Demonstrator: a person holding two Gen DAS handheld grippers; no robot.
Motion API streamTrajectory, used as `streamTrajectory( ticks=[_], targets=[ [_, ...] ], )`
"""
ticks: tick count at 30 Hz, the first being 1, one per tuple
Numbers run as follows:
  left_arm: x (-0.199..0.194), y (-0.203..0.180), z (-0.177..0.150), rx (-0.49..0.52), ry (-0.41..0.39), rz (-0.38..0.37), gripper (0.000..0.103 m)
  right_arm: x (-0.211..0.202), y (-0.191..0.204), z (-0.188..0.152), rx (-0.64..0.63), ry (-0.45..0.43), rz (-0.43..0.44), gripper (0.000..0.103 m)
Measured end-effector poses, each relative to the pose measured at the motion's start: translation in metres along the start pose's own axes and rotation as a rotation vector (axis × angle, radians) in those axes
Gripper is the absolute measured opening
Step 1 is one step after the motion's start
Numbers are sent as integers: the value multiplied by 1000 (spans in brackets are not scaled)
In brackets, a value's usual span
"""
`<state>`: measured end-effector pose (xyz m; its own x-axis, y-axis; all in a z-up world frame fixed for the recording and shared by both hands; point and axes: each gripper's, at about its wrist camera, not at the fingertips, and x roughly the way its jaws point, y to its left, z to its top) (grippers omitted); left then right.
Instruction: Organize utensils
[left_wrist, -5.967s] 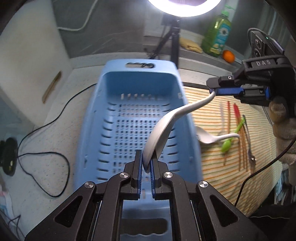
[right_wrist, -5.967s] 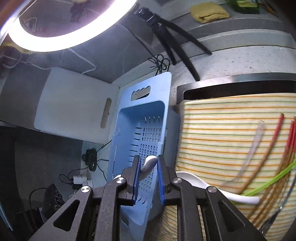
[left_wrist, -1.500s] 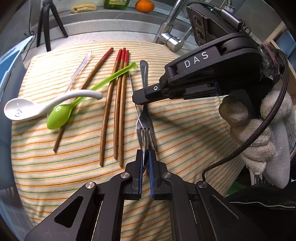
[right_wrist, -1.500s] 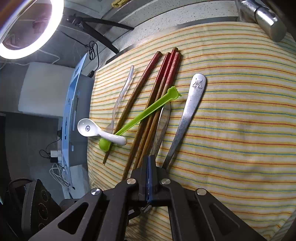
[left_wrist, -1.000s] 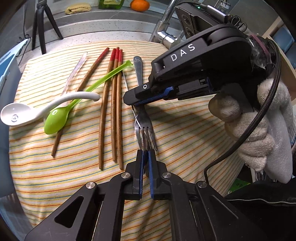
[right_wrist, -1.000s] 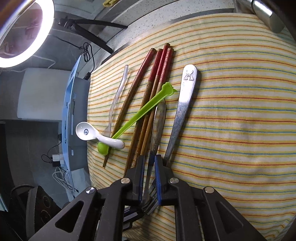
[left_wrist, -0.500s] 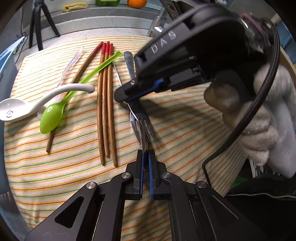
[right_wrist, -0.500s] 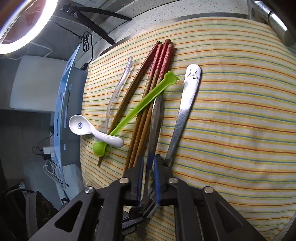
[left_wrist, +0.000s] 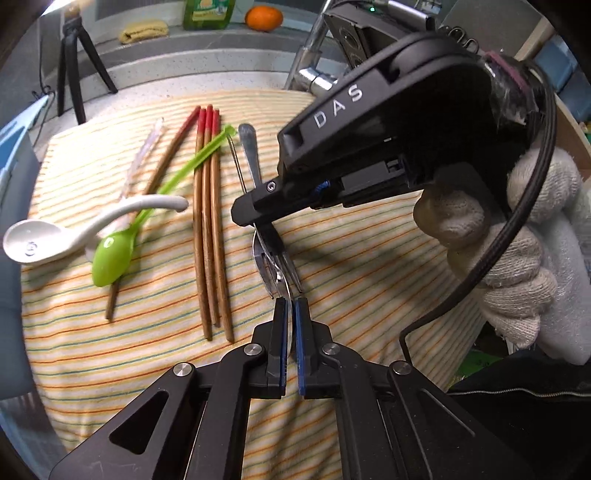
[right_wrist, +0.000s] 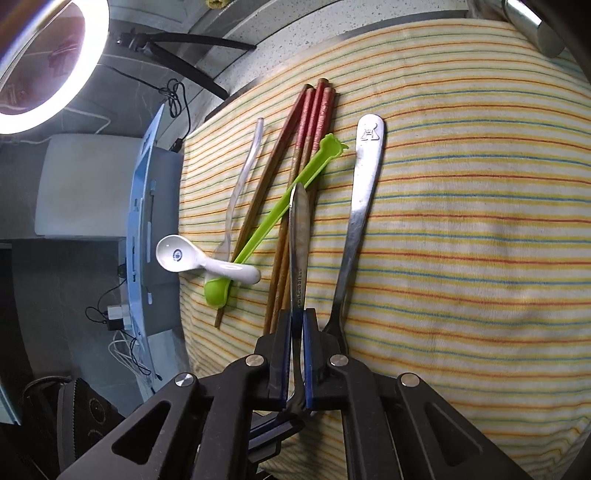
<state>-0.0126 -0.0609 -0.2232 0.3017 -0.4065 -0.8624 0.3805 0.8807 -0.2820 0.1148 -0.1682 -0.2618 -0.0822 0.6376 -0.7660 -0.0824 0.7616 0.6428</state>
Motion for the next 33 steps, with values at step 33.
streamTrajectory(
  ticks=[33],
  targets=[
    [-107,82,-12,-23,-130,122,2,8,126,11,-80,-39,192,6]
  ],
)
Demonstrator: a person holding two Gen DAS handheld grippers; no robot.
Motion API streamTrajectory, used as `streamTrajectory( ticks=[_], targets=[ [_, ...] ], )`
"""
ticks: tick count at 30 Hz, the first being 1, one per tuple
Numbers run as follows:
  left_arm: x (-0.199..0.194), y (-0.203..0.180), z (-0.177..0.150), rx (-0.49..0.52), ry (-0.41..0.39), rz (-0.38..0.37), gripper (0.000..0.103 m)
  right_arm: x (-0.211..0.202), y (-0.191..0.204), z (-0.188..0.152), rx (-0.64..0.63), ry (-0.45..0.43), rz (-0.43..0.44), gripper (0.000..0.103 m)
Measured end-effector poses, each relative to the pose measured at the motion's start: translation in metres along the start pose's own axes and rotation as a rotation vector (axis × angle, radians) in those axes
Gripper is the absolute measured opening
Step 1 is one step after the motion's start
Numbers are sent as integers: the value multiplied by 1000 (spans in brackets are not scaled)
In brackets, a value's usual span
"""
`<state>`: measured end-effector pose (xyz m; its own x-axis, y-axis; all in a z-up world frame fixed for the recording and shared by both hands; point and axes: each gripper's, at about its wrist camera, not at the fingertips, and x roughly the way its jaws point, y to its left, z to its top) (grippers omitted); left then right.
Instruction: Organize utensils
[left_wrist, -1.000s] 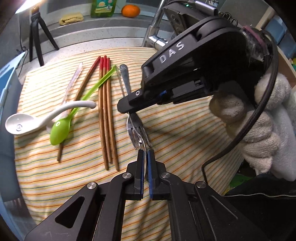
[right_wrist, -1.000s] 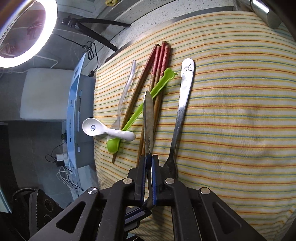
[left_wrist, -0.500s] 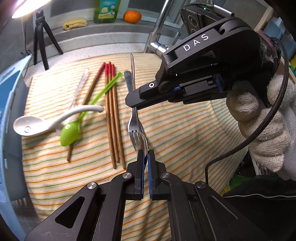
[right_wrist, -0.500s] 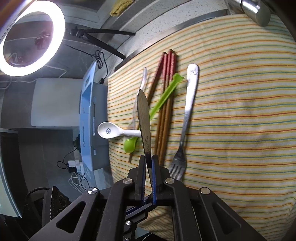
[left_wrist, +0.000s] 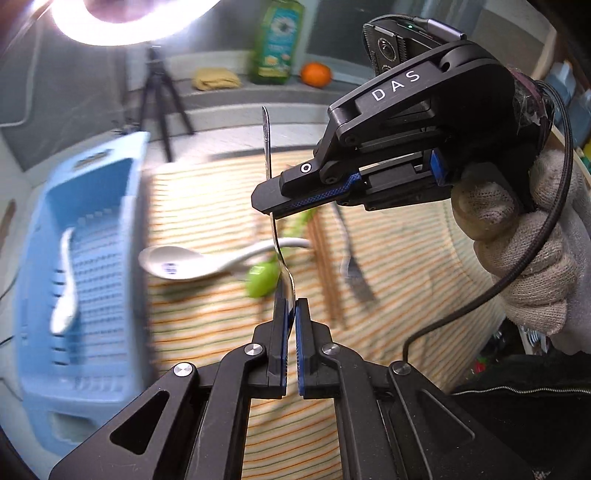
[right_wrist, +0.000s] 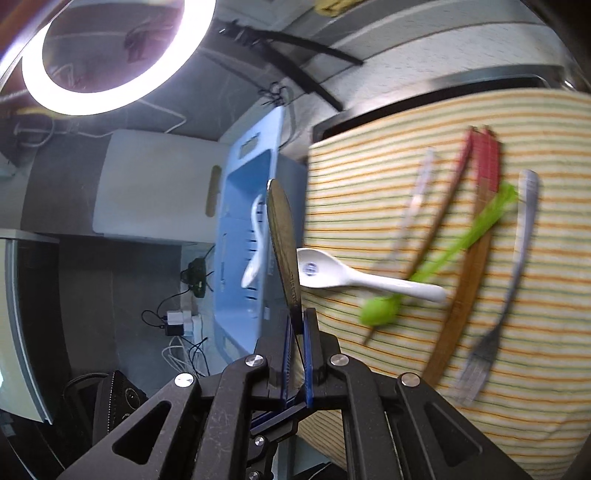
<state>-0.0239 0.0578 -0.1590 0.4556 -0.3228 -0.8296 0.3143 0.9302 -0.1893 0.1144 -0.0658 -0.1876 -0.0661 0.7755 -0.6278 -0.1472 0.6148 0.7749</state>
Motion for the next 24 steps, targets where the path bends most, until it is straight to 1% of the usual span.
streamTrajectory(
  ticks=[4,8,11,13,18,22,24],
  targets=[
    [-13,39,-4,-39,-16,43,2,34,32,10,-52,26,10,6],
    [-20,74,-8,-75,-17,76,2,73,55,22,-66,57,17,6],
    [-20,98,-8,-97,-8,88,2,97,66,31,-78,72,0,6],
    [-16,110,-9,-117,3,82,2,110,69,36,-79,78,-19,6],
    [-4,129,-11,-135,38,63,2,133,65,45,-71,99,-72,6],
    [8,135,-12,-142,53,61,2,139,61,48,-74,97,-108,5],
    [9,137,-12,-142,55,69,2,137,63,48,-86,86,-119,9]
  ],
)
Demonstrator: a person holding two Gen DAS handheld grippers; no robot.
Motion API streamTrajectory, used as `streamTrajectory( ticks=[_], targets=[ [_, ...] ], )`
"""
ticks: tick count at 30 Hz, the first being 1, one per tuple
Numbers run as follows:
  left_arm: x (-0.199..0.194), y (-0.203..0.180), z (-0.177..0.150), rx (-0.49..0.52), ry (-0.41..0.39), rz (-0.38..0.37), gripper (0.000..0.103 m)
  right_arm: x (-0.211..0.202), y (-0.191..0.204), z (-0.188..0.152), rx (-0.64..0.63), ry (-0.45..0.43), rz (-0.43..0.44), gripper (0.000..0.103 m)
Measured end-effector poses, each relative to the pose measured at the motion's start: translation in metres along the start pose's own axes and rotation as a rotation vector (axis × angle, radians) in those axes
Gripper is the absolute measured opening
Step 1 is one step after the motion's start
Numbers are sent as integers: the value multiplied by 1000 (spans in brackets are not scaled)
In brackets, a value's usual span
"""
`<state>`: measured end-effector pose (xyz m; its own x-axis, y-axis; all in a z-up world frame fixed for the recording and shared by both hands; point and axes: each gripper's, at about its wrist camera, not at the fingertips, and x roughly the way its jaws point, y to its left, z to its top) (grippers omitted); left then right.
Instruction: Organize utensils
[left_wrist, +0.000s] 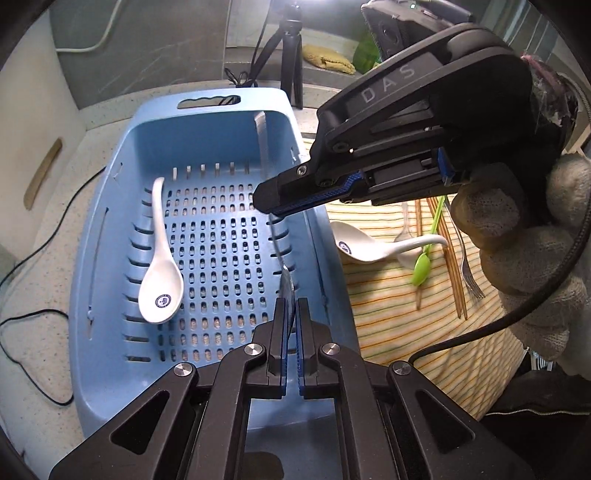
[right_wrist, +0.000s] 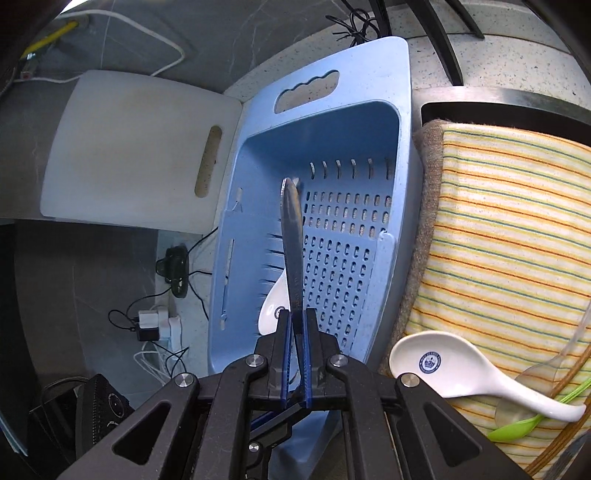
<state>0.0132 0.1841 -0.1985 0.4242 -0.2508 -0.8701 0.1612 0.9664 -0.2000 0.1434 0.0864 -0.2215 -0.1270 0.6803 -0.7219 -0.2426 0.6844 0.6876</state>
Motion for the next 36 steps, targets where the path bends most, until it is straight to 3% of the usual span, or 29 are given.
streamTrajectory(
  ticks=[4,7,14,18,23,27,32,36],
  targets=[
    [-6,2,1,-18,-9,19,3,-10,5,-2,-40,-24,-19,11],
    [-12,4,0,-43,-19,42,19,-21,6,-5,-62,-41,-17,21],
    [-29,-6,-5,-52,-57,47,19,-65,-1,-22,-115,-127,-17,35],
    [-37,-19,-5,-55,-83,38,29,-100,-21,-34,-105,-207,-22,45],
    [-44,-42,-5,-55,-121,31,53,-153,-58,-58,-88,-356,-105,47],
    [-43,-59,-6,-46,-119,23,55,-189,-88,-81,-75,-480,-155,66],
    [-31,-75,-7,-81,-89,-56,61,-221,-126,-110,-23,-595,-195,70],
    [-16,-87,-9,-119,-40,-109,62,-237,-153,-127,43,-627,-218,78]
  ],
)
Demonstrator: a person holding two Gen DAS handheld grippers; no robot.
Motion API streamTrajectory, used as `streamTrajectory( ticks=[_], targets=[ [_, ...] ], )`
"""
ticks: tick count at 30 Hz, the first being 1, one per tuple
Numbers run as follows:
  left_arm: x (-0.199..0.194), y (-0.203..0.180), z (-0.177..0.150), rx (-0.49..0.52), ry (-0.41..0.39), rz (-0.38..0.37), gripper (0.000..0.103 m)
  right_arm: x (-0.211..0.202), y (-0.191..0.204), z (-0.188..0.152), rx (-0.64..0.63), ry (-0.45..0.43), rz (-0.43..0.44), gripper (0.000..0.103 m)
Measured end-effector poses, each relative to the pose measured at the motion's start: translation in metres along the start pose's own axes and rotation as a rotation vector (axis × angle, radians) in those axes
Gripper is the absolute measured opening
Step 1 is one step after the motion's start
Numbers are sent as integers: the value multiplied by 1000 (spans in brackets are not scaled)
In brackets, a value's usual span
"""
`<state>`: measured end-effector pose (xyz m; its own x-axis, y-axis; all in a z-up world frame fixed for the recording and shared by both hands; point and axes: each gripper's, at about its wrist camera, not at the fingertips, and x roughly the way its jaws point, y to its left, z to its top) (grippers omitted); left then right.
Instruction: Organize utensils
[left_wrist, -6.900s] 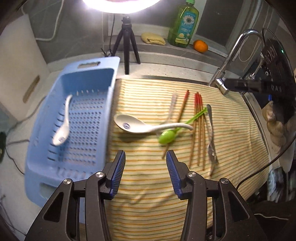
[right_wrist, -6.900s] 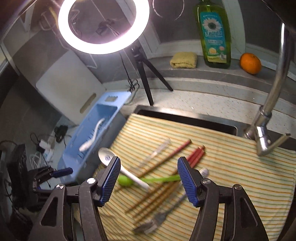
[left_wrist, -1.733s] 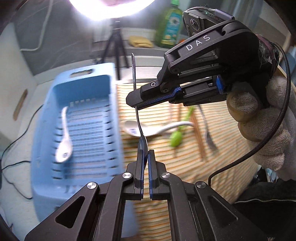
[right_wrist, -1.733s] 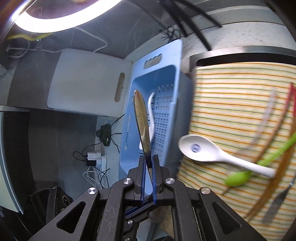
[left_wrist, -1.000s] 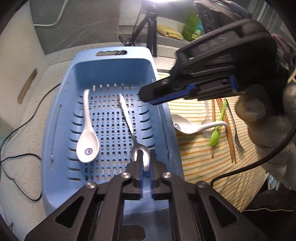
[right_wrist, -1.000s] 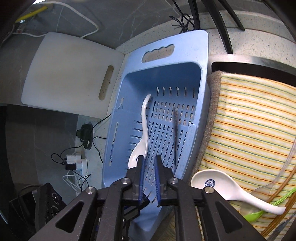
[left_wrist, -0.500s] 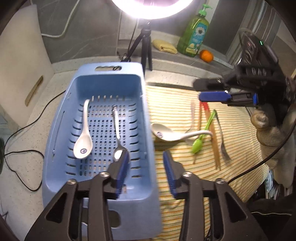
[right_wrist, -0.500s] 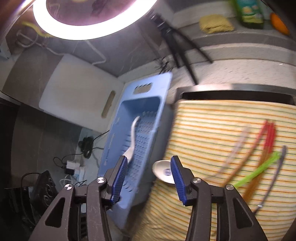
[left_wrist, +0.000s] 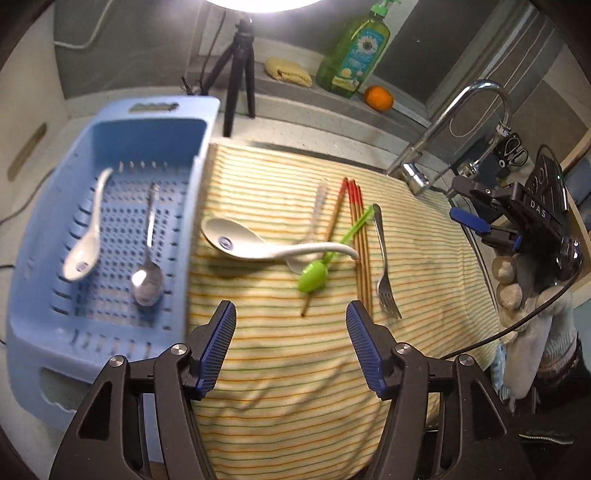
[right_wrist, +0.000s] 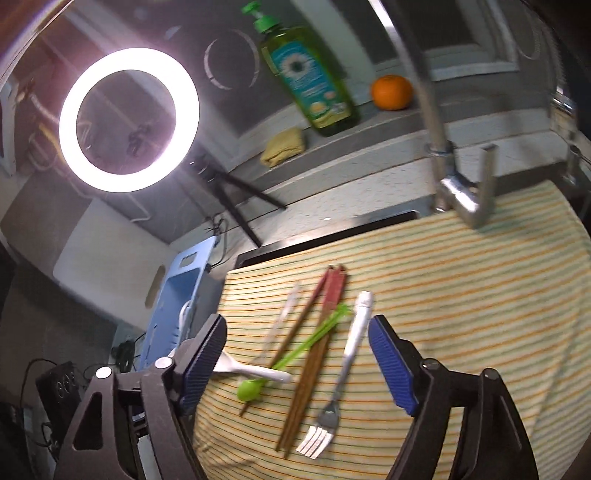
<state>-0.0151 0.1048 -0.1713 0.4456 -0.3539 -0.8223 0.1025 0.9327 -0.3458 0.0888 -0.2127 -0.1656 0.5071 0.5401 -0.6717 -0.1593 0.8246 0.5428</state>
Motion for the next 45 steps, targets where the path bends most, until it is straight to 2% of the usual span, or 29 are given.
streamTrajectory(
  ticks=[9,15,19,28,33,40,43,45],
  targets=[
    [27,-27,-3,35,57,-35,62,-6,-18,-8,-59,69,-109,78],
    [36,-37,-4,62,66,-34,62,-2,-18,-12,-53,113,-109,78],
    [38,-39,-4,68,64,-34,62,1,-19,-13,-45,133,-103,77],
    [42,-38,-7,74,72,-27,62,15,-10,-10,-21,190,-38,69],
    [44,-36,-7,72,75,-25,59,27,-4,-14,-9,241,-3,61],
    [41,-35,0,97,59,-1,59,42,-1,-14,27,290,35,58],
    [41,-39,5,131,58,13,55,50,-1,-14,38,314,37,52],
    [43,-42,8,150,64,12,49,58,-2,-15,60,343,53,42]
  ],
)
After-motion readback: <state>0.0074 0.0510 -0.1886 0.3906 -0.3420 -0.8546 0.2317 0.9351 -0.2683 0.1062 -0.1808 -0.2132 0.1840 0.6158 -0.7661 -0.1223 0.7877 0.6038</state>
